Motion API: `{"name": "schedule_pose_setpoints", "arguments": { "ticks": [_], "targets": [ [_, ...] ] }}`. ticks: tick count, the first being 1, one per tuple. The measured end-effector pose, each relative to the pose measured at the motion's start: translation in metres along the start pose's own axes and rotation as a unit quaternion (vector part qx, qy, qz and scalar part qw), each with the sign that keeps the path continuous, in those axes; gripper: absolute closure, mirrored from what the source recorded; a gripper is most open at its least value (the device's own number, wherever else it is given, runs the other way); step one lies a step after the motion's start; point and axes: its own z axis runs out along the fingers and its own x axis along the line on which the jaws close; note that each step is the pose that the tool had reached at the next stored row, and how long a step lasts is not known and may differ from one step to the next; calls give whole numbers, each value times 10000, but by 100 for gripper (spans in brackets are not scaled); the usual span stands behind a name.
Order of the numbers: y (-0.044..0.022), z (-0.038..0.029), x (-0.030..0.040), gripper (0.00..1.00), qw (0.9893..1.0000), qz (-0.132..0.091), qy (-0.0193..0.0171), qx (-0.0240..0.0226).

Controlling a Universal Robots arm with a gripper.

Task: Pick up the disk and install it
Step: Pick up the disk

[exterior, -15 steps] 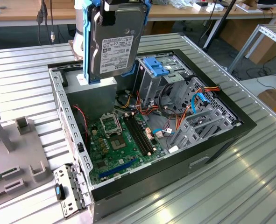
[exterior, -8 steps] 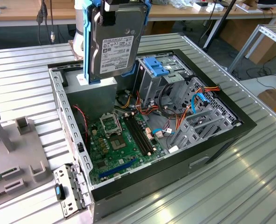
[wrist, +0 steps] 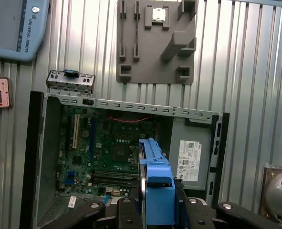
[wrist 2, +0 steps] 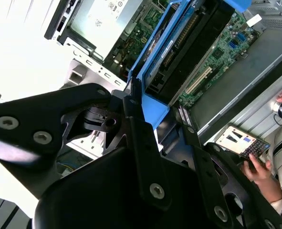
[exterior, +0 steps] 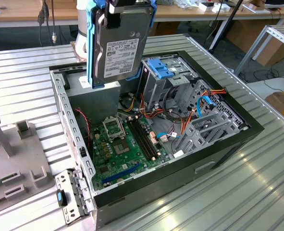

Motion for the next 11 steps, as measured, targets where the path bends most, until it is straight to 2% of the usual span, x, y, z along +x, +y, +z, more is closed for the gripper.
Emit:
{"name": "schedule_pose_setpoints", "arguments": {
  "ticks": [11],
  "targets": [
    [1,-2,21,63,10000,0,0,0]
  ]
}}
